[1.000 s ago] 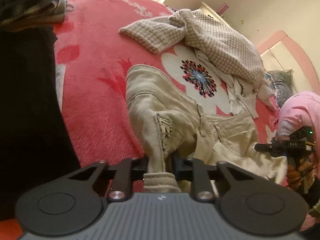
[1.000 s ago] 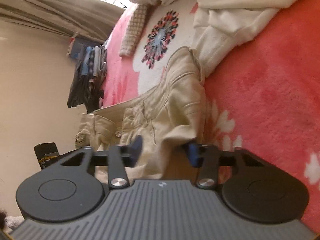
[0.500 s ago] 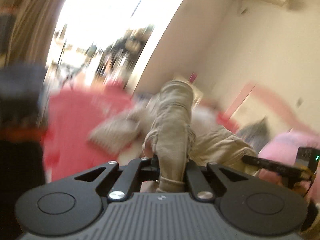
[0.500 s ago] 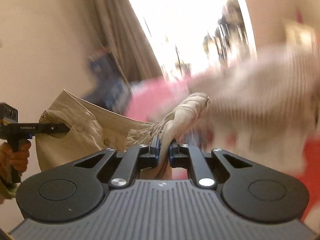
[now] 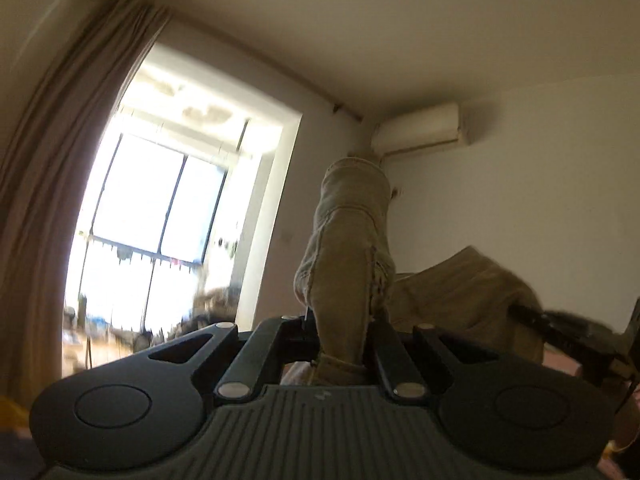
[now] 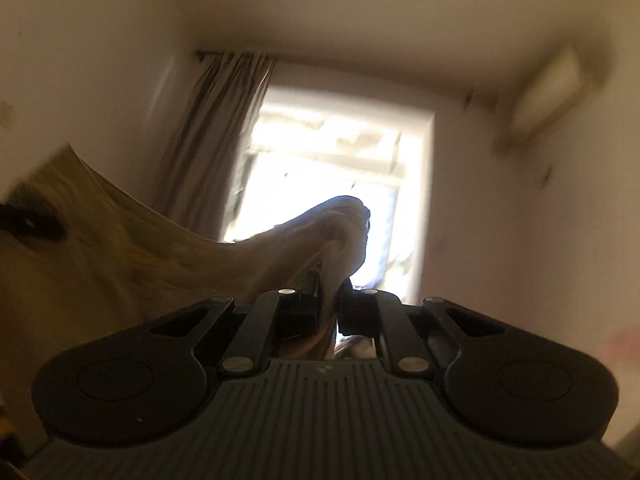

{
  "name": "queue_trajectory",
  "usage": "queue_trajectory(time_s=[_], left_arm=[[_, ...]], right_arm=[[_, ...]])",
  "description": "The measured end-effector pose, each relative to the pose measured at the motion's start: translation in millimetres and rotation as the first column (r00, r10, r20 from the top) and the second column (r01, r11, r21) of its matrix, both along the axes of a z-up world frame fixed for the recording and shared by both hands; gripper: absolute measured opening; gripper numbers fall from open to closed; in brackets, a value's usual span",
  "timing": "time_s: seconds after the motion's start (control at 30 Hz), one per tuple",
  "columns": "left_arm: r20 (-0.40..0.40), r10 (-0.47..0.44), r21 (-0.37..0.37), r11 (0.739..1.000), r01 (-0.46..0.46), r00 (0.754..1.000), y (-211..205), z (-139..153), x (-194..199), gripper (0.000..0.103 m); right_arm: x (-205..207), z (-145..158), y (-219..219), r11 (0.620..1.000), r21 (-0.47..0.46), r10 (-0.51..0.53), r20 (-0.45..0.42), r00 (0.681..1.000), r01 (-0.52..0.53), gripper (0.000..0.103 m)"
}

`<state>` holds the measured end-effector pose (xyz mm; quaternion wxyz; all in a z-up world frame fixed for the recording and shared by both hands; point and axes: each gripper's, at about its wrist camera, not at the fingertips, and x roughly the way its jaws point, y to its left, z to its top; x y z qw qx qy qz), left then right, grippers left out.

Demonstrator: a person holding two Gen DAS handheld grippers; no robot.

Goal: Fold clothes
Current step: 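Lift the khaki trousers high with both grippers and shake them out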

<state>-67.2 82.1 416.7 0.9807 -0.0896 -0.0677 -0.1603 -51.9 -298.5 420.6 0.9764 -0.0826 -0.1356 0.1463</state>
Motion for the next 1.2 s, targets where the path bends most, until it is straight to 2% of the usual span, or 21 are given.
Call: queue_trajectory(time_s=[0.1,0.17,0.27,0.33,0.4,0.47,0.6,0.73,0.8,0.87,1.0,1.07,1.2], left_arm=[[0.076,0.053,0.048,0.997,-0.057,0.996,-33,38,-11,0.005],[0.107,0.081,0.083,0.992,-0.090,0.991,-58,56,-16,0.005],[0.108,0.125,0.150,0.979,-0.141,0.986,-91,64,-13,0.005],[0.080,0.169,0.184,0.966,-0.182,0.982,-103,52,-2,0.005],[0.041,0.221,0.207,0.952,-0.224,0.974,-110,34,12,0.005],[0.004,0.271,0.228,0.937,-0.264,0.963,-116,17,25,0.005],[-0.053,0.276,0.216,0.942,-0.259,0.960,-118,-9,26,0.005],[-0.041,0.266,0.241,0.938,-0.248,0.963,-135,-20,20,0.005],[-0.047,0.260,0.240,0.940,-0.242,0.965,-138,-22,17,0.005],[-0.050,0.257,0.240,0.941,-0.239,0.965,-136,-23,10,0.005],[-0.070,0.254,0.255,0.939,-0.229,0.965,-136,-36,5,0.005],[-0.106,0.260,0.271,0.936,-0.224,0.960,-127,-48,-2,0.005],[-0.216,0.275,0.306,0.930,-0.202,0.937,-112,-97,9,0.005]], right_arm=[[-9,48,-21,0.994,-0.013,-0.104,0.087,0.991,0.106,0.006],[-8,71,-31,0.980,-0.039,-0.190,0.134,0.973,0.197,0.006],[6,85,-47,0.963,-0.055,-0.255,0.106,0.961,0.262,0.006],[7,82,-57,0.975,-0.051,-0.216,0.043,0.975,0.218,0.006],[3,77,-72,0.990,0.012,-0.141,-0.019,0.990,0.141,0.006],[1,69,-81,0.991,0.034,-0.127,-0.044,0.991,0.129,0.006],[-2,62,-93,0.989,0.024,-0.147,-0.045,0.988,0.148,0.006],[-8,68,-113,0.982,0.028,-0.185,-0.026,0.982,0.185,0.006],[0,74,-86,0.985,0.047,-0.166,-0.039,0.985,0.168,0.006],[-1,72,-71,0.986,0.028,-0.166,-0.027,0.986,0.167,0.006],[-2,54,-56,0.985,0.009,-0.170,-0.045,0.984,0.171,0.006],[7,43,-49,0.987,0.000,-0.161,-0.076,0.984,0.162,0.006],[33,6,-29,0.993,-0.013,-0.121,-0.170,0.978,0.120,0.006]])
